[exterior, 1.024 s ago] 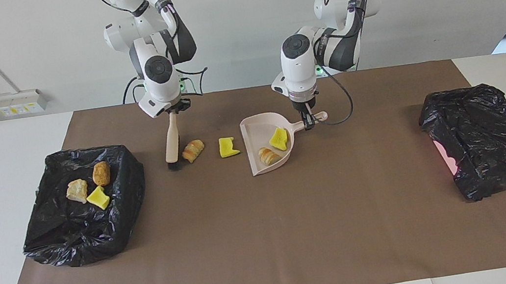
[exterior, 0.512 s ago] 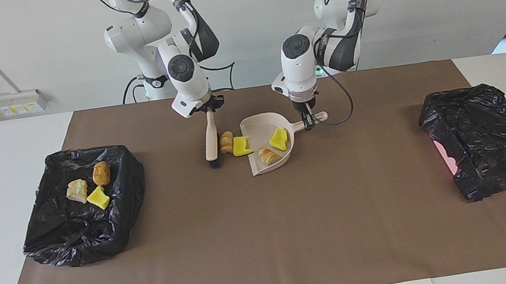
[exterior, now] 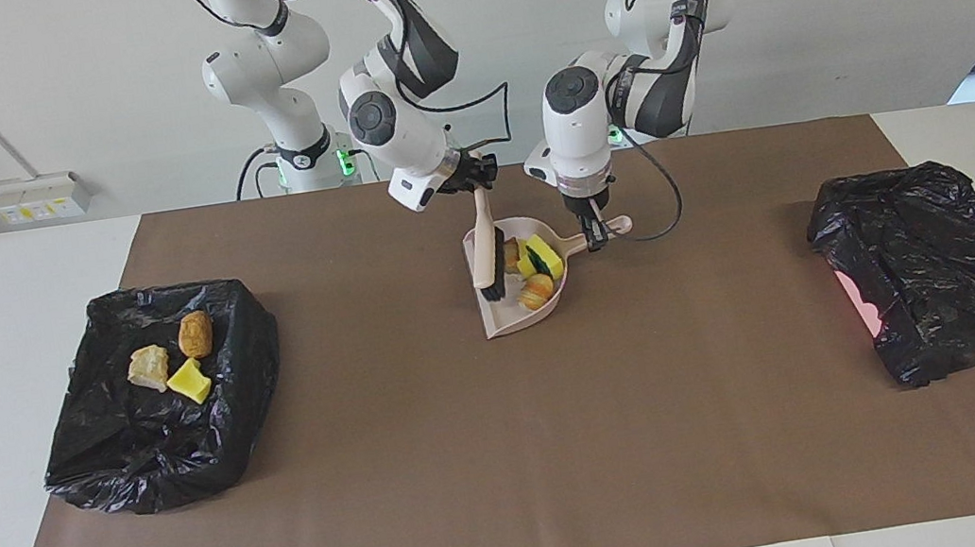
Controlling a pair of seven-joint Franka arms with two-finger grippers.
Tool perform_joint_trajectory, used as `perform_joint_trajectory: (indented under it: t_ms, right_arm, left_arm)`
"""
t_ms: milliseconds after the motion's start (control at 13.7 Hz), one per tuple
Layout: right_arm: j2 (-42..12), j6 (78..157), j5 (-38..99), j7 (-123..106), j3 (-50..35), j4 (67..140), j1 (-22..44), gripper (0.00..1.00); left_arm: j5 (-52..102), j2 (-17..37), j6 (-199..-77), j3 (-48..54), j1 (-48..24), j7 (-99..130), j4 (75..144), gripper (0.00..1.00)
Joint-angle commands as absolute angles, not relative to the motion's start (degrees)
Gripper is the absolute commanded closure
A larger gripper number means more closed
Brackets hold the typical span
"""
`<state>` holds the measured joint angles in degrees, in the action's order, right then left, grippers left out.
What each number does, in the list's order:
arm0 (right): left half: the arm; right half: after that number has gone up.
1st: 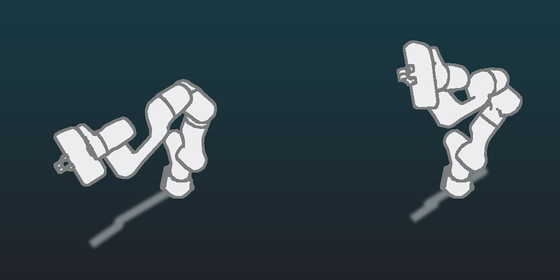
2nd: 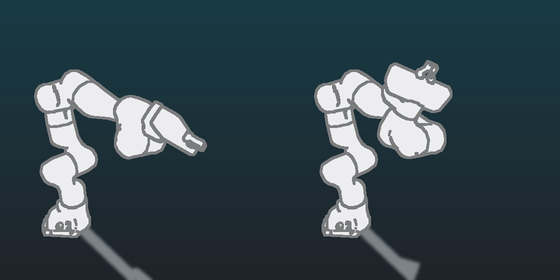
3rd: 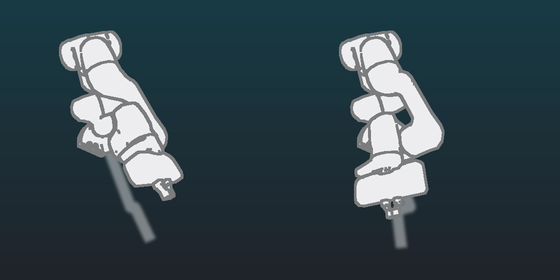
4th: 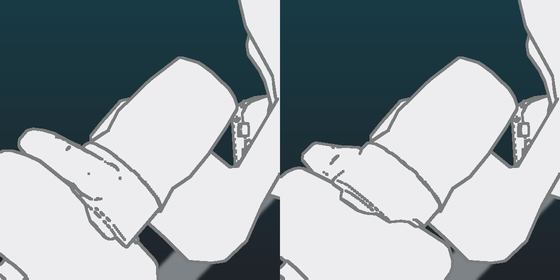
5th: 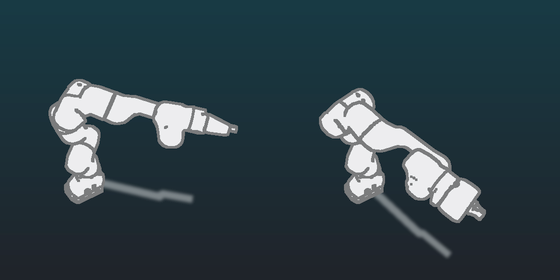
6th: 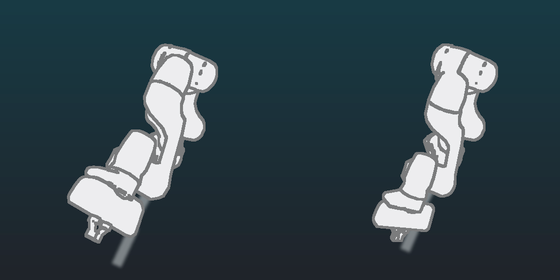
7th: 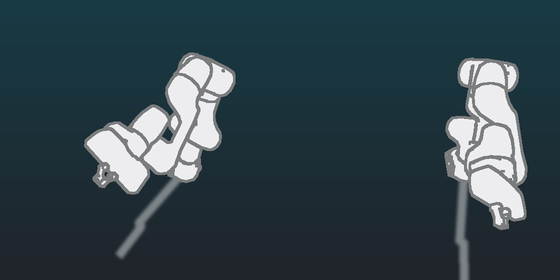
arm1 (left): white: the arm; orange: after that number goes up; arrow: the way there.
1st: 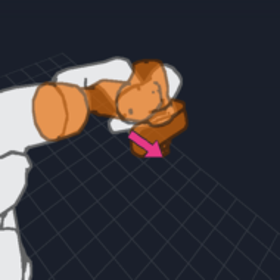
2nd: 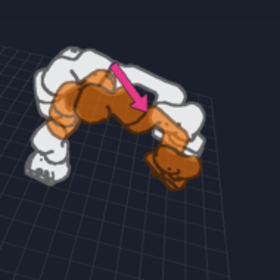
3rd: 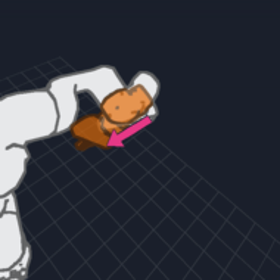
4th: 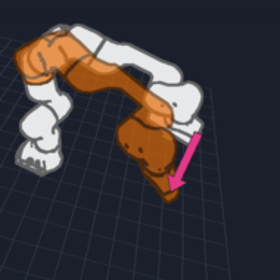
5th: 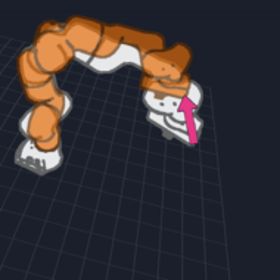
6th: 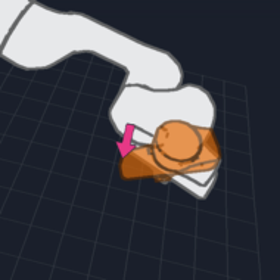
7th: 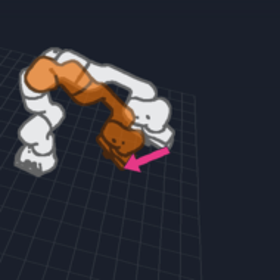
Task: Sweep and dump trash in bin
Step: 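Sweep the remaining trash pieces into the dustpan with the right gripper's brush, then carry the dustpan to the nearer bin and tip it with the left gripper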
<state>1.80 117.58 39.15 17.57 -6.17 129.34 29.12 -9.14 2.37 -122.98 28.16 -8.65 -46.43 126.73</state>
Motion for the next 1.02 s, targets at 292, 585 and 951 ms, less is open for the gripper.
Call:
perform_joint_trajectory:
  t_ms: [292,585,951]
  right_arm:
    - [1.7,110.1,28.4,18.9,-5.9,123.7,28.7,1.00]
    - [4.8,99.8,13.6,31.6,-6.2,118.8,31.7,1.00]
    - [7.6,99.1,13.6,38.0,-7.6,121.9,34.0,1.00]
  left_arm:
    - [-9.7,2.8,-125.2,27.9,-6.2,-47.0,127.3,1.00]
    - [-9.4,3.0,-124.6,27.9,-5.1,-49.2,124.9,1.00]
    - [-9.1,0.1,-119.4,27.5,3.5,-60.5,119.1,1.00]
